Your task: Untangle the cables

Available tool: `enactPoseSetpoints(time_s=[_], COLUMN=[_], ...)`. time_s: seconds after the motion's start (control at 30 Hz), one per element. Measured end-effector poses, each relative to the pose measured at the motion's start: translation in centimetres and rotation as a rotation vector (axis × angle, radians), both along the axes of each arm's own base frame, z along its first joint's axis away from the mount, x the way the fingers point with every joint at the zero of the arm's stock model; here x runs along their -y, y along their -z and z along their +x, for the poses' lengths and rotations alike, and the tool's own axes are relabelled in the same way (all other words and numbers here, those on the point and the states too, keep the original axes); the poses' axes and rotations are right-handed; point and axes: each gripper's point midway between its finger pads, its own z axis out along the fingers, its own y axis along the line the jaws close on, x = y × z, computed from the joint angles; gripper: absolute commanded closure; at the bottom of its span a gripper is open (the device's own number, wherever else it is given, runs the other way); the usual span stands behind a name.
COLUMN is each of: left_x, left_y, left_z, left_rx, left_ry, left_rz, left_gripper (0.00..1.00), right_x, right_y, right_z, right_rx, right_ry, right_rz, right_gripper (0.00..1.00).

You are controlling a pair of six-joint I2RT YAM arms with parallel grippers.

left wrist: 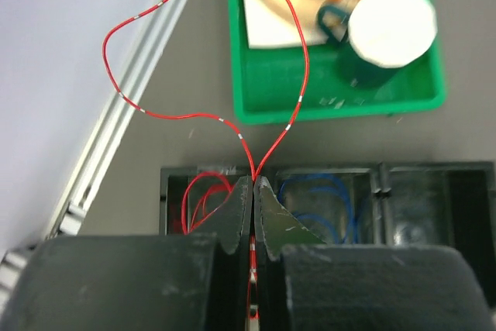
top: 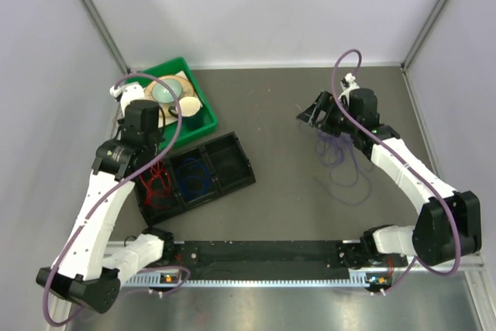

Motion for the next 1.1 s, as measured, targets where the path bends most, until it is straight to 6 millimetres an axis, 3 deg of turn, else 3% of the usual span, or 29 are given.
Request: enactPoseSetpoints(time_s=[0.2,0.7,0.9,1.1], left_x=[-0.8,-3.8,-5.4,-5.3], left_y=[5.0,20.6,23.3,25.1], left_z=[-0.9,-3.9,-3.7,-2.8], left_rx=[-0.107,-0.428,-0.474,-0.490], left_ry=[-0.047,-0.292,-0.420,-0.466], left_rz=[-0.008,-0.152,-0.254,-0.311], left_gripper=[1.00,1.00,1.00,1.00], right_x=[0.0,-0.3,-0.3,-0.3], right_y=[0.3,0.7,0.6,0.5], right_z=[0.0,0.1,0.1,0.2], right_rx=[-0.007,-0.014,-0.008,-0.004], right_ry=[-0.003,-0.010,-0.009,-0.009], right_rz=[0.000,0.009,0.010,0.012], right_gripper=[0.16,0.16,0.16,0.16])
